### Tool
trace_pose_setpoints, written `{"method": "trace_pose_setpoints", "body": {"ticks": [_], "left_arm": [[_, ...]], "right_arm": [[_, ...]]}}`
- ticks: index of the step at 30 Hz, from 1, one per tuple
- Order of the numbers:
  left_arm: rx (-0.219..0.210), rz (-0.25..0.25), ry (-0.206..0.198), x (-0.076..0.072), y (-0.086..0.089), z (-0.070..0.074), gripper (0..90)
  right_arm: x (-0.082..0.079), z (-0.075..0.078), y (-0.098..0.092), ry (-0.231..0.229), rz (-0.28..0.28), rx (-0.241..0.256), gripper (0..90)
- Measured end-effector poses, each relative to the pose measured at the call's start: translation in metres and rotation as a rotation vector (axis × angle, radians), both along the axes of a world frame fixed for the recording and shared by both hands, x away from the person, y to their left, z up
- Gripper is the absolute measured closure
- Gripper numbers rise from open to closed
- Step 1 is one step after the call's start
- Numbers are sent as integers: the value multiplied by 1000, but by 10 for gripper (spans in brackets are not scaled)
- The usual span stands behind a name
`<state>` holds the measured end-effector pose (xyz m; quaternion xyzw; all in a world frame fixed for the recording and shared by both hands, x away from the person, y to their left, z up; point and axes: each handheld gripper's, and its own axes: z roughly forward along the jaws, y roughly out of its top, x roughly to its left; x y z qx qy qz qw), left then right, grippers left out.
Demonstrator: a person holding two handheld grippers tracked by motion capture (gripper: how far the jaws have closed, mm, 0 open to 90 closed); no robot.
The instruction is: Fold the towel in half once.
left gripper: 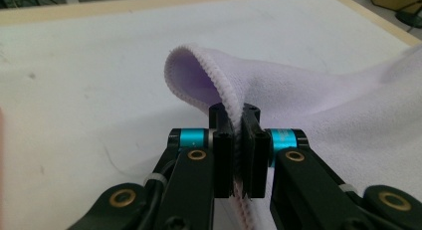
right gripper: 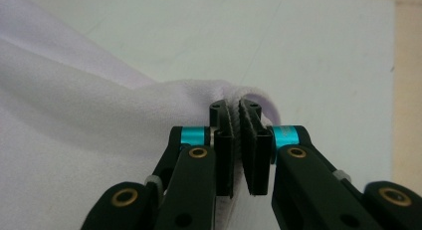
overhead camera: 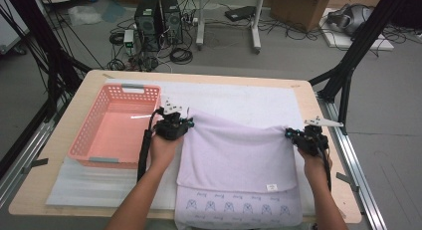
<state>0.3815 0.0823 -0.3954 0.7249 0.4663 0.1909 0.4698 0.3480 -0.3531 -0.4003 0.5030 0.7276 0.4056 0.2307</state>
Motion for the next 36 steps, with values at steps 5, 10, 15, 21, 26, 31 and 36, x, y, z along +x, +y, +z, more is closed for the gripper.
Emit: {"method": "trace_pose_setpoints", "body": {"ticks": [5,10,15,21,26,31,36], "left_arm": [[-13,29,-16,21,3,3,853],[-16,43,-27,40,3,8,853],[-45,50,-14,50,3,0,849],[-37,-34,48,47,-4,-8,584],[-80,-57,-9,30,-9,-5,542],[-76,-102,-22,18,-13,2,506],[-137,-124,-26,2,-13,2,484]], "right_arm": [[27,15,3,-55,-26,19,851],[52,16,8,-76,-51,-1,850],[70,13,8,-63,-89,26,848],[71,5,12,-24,-86,1,650],[58,11,11,-39,-53,-11,619],[43,17,3,-38,-22,18,607],[28,21,1,-31,11,6,561]]}}
